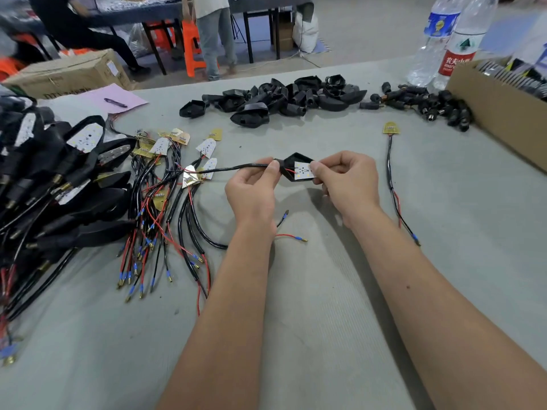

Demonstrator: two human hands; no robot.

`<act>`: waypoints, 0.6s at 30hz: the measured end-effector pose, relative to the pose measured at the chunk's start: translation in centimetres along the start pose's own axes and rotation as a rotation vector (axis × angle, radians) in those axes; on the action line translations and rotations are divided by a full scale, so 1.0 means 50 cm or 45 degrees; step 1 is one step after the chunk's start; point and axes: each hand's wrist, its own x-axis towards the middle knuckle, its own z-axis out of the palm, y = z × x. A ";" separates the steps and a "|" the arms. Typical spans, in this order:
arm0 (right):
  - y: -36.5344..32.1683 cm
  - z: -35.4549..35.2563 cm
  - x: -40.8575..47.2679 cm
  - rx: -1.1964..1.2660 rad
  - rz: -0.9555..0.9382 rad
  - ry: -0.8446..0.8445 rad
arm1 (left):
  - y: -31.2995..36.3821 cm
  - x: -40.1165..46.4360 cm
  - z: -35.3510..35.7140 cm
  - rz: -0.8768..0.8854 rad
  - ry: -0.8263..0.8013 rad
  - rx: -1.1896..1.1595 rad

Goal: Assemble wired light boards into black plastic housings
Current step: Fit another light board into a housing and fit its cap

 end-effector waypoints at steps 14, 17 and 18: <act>0.000 -0.004 0.002 -0.095 -0.129 0.089 | 0.014 -0.002 -0.005 -0.129 -0.140 -0.070; -0.010 -0.015 0.004 0.217 0.038 -0.165 | 0.017 -0.005 -0.004 -0.142 -0.162 -0.079; -0.012 -0.017 0.004 0.264 0.064 -0.216 | 0.017 -0.005 -0.003 -0.150 -0.164 -0.094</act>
